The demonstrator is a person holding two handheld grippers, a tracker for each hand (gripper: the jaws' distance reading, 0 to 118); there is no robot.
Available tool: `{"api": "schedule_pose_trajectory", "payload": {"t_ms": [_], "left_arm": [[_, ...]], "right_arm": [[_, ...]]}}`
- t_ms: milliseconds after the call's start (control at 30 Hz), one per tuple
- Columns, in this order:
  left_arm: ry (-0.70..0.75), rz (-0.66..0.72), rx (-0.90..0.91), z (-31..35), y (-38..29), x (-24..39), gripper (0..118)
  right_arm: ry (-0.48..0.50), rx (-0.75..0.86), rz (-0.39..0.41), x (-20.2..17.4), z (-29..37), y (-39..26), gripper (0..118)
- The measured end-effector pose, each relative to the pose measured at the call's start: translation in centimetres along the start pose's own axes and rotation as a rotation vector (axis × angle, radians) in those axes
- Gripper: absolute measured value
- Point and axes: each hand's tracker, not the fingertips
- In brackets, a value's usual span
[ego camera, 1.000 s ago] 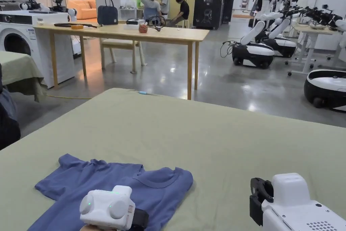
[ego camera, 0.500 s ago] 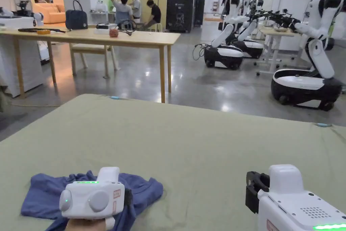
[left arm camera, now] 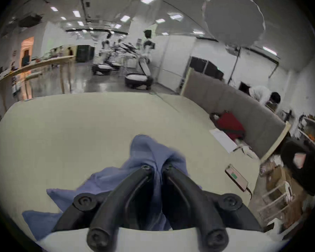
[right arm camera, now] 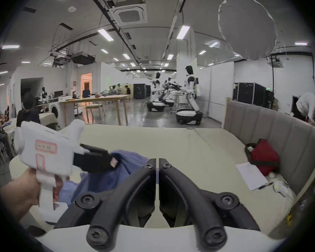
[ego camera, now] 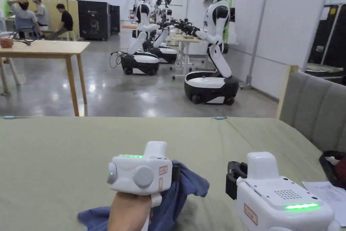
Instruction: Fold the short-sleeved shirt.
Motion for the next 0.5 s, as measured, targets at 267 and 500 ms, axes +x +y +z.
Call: {"api": "schedule_pose_trajectory", "payload": {"t_ms": [267,500], "left_arm": [[0.136,-0.043,-0.222,-11.0,-7.9,3.3,4],[0.170,-0.035,-0.004,-3.3,-8.0,3.2,106]], "right_arm": [[-0.072,-0.058,0.010,5.6,-1.4,-3.0,4],[-0.057,-0.057,0.007,5.5,-1.2,-3.6,4]]}}
